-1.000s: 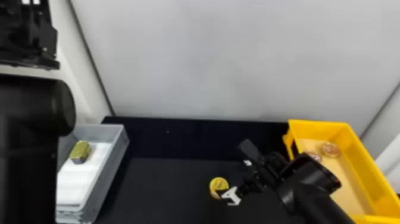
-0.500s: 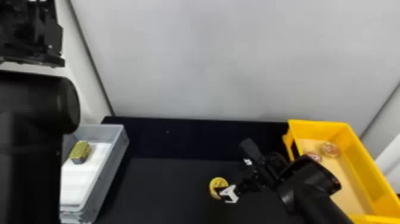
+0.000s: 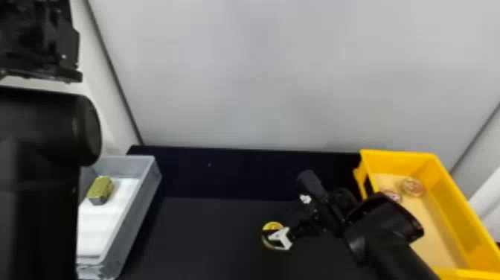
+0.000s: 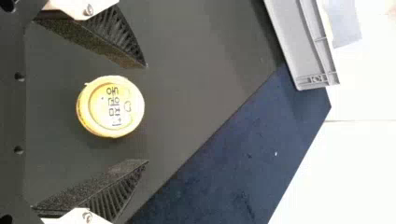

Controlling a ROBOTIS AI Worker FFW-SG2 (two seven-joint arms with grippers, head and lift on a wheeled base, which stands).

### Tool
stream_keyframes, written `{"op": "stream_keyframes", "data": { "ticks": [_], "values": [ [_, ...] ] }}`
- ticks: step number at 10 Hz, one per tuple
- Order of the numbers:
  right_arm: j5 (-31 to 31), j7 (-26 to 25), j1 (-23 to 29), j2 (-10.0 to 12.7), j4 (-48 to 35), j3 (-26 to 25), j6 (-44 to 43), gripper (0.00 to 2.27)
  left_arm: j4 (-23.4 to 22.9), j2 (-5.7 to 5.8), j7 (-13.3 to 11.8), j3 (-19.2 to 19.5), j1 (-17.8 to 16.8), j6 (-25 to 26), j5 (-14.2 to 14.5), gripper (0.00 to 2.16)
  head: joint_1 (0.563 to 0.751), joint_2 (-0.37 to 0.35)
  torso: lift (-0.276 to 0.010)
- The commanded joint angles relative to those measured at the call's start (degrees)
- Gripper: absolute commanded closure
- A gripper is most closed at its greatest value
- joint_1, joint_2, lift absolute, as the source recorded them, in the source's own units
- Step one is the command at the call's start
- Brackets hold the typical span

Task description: Pick up the round yellow can and place it in the yellow rectangular box

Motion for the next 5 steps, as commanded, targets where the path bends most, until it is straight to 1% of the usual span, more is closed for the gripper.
{"op": "stream_keyframes", "data": {
  "ticks": [1, 5],
  "values": [
    [-0.1, -0.4, -0.2, 0.2, 1.0, -0.5, -0.2, 0.05, 0.0, -0.13, 0.0, -0.2, -0.3, -0.1, 0.0, 0.26, 0.663, 0.054, -0.010],
    [-1.6, -2.5, -1.2, 1.8, 4.9, 0.1, -2.0, 0.05, 0.6, -0.21, 0.0, -0.5, -0.8, -0.6, 0.0, 0.26, 0.663, 0.054, -0.010]
  ]
}}
